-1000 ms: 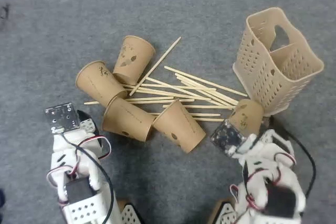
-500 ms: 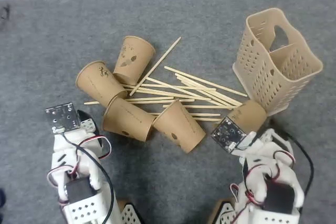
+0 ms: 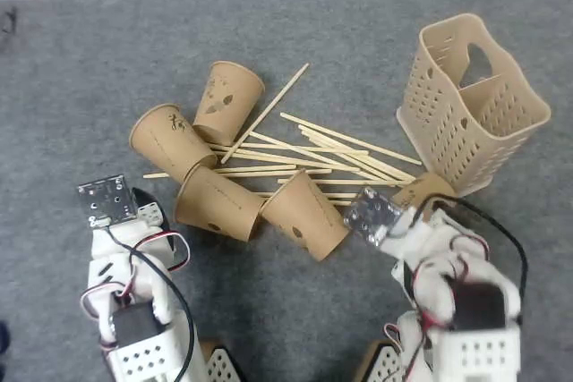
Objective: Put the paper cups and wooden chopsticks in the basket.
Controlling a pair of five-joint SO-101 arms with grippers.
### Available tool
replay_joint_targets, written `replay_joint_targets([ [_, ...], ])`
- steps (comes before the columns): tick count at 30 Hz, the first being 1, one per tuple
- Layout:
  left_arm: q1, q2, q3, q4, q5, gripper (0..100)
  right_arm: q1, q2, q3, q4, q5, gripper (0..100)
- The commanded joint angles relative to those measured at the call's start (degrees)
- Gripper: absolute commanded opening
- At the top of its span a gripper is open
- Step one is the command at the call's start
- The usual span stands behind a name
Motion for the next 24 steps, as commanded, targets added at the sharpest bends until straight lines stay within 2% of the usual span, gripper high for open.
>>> replay_joint_targets([
  [1,0.35,-0.97,-0.4,-1.32,0.18,2,-1.36,3.3,-2.99,-2.42,-3.08,25.1],
  [9,0.35,-0.97,-0.4,-1.41,0.18,2,-11.3,3.91,-2.81,-3.12,-7.74,24.9],
  [15,0.35,-0.97,-0.4,-1.32,0.18,2,-6.29,7.52,-2.73,-10.59,-7.47,25.0],
  [17,0.35,-0.97,-0.4,-1.32,0.18,2,-4.7,9.19,-2.46,-12.09,-5.36,25.0],
  [24,0.35,-0.97,-0.4,-1.32,0.18,2,-4.35,10.86,1.32,-14.46,-4.22,25.0],
])
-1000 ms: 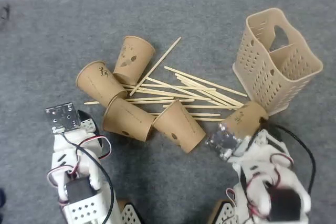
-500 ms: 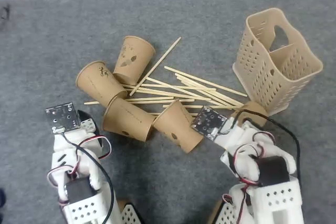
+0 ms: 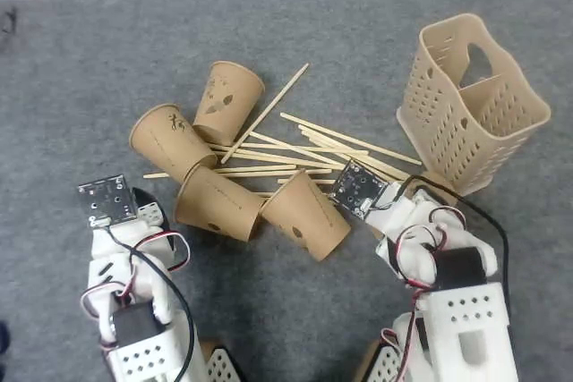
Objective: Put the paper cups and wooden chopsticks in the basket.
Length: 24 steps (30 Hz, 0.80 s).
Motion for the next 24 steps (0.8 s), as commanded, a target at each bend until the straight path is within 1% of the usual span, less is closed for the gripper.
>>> replay_joint_targets([
  [1,0.26,-0.97,-0.4,-1.32,0.18,2,0.75,-0.75,-0.88,-0.92,0.62,25.0],
  [9,0.26,-0.97,-0.4,-1.32,0.18,2,0.75,-3.21,-0.35,1.19,0.79,24.9],
  [16,0.26,-0.97,-0.4,-1.32,0.18,2,1.45,-3.65,6.68,-2.59,3.87,24.8],
  [19,0.26,-0.97,-0.4,-1.32,0.18,2,3.21,-3.65,6.77,-4.7,4.04,24.8],
  [22,0.26,-0.97,-0.4,-1.32,0.18,2,6.73,-3.65,5.45,-7.87,4.22,24.8],
  [24,0.26,-0.97,-0.4,-1.32,0.18,2,9.71,-3.65,4.75,-10.15,6.77,24.8],
])
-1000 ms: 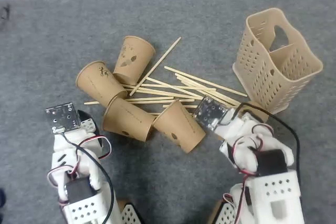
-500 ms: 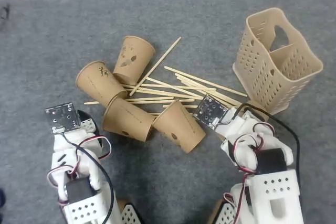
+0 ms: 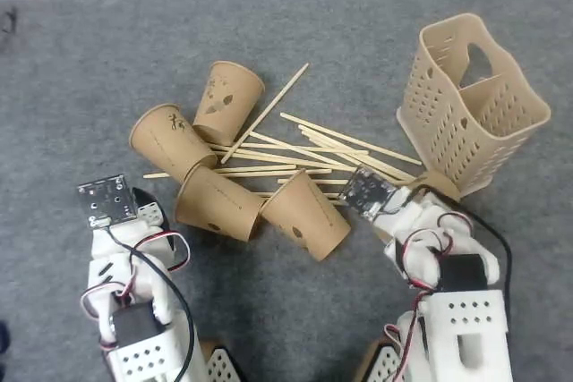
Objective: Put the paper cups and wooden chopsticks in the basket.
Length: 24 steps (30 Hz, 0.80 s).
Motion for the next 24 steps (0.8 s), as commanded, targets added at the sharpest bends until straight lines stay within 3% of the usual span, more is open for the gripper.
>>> replay_joint_targets([
  [1,0.26,-0.97,-0.4,-1.32,0.18,2,5.14,-0.84,-2.2,-4.7,4.31,24.8],
  [5,0.26,-0.97,-0.4,-1.32,0.18,2,10.33,-0.4,-2.11,-9.8,5.8,24.8],
  [10,0.26,-0.97,-0.4,-1.32,0.18,2,11.74,-0.75,-2.37,-12.18,5.8,24.3],
  [21,0.26,-0.88,-0.4,-1.23,0.18,2,11.91,-0.31,2.46,-13.67,12.57,0.8],
  [24,0.26,-0.88,-0.4,-1.23,0.18,2,11.91,-0.31,2.73,-13.58,12.75,0.8],
])
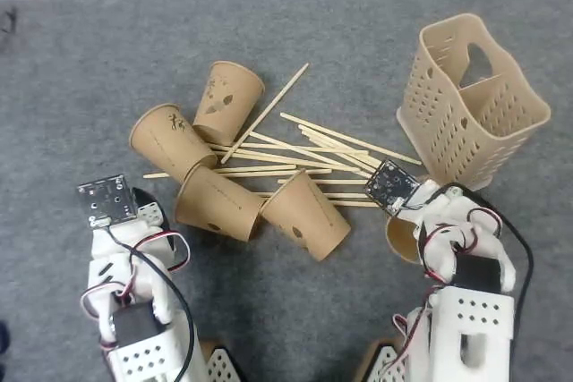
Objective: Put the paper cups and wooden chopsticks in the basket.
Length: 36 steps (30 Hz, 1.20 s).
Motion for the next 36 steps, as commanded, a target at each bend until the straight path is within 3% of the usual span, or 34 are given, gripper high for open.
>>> replay_joint_targets([
  [1,0.26,-0.88,-0.4,-1.23,0.18,2,0.4,-0.22,-0.35,-0.66,0.88,0.6],
  [5,0.26,-0.88,-0.4,-1.23,0.18,2,-0.13,-0.22,-4.48,2.42,-1.32,0.7],
  [14,0.26,-0.88,-0.4,-1.23,0.18,2,-10.59,5.76,-40.79,20.0,-19.96,0.7],
  [22,0.26,-0.88,-0.4,-1.23,0.18,2,-6.9,32.75,-74.37,21.76,-33.41,0.7],
  [30,0.26,-0.88,-0.4,-1.23,0.18,2,-5.14,67.47,-119.12,40.22,-46.33,0.7],
  [36,0.26,-0.88,-0.4,-1.23,0.18,2,1.45,85.58,-151.03,50.24,-57.76,0.7],
])
